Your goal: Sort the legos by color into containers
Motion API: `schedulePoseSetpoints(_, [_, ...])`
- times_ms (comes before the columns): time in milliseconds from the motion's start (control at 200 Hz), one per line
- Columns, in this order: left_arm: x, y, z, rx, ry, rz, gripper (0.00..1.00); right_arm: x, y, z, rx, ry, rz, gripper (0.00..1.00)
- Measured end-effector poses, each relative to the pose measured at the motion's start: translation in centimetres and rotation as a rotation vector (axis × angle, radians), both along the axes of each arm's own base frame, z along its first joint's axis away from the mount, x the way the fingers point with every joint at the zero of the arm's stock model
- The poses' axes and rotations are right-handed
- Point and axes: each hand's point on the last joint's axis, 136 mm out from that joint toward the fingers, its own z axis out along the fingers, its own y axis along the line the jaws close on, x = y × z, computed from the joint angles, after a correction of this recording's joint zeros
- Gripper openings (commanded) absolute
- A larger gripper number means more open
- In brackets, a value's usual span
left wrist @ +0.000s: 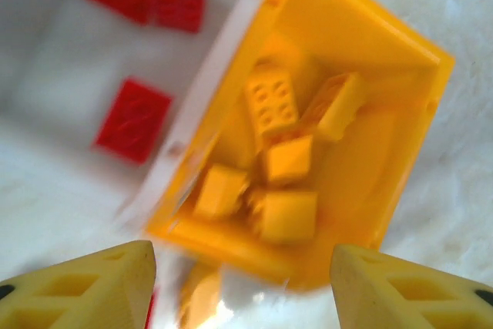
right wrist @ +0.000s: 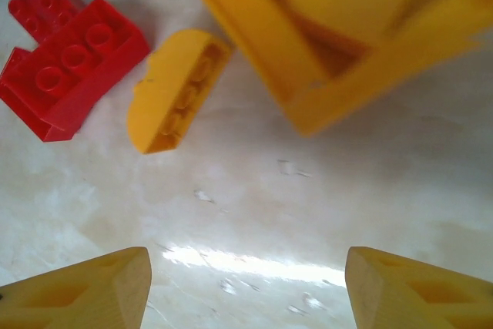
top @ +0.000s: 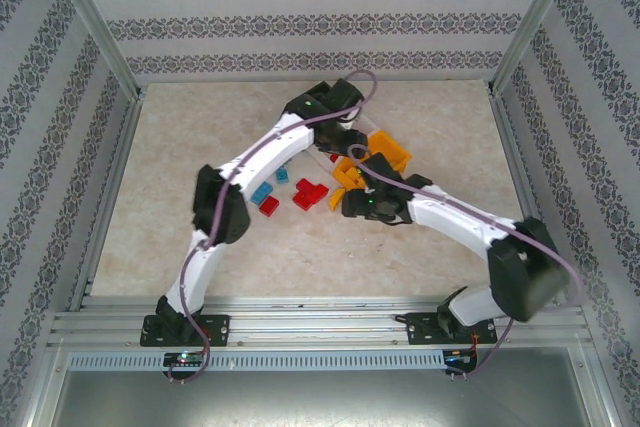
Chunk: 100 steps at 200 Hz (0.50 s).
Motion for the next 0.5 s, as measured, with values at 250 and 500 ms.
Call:
schedulePoseSetpoints(250, [-3.7, 14.2, 2.2, 0.132, -0.050, 0.205, 0.65, 2.9, 4.1, -2.5, -0.037, 0.048, 0.011, 0.67])
schedulePoseSetpoints(500, [-8.9, 17.4, -6.9, 0.283, 0.154, 0.185, 0.65, 6.0, 5.7, -4.0, -0.078, 0.056, -0.014, 0.56])
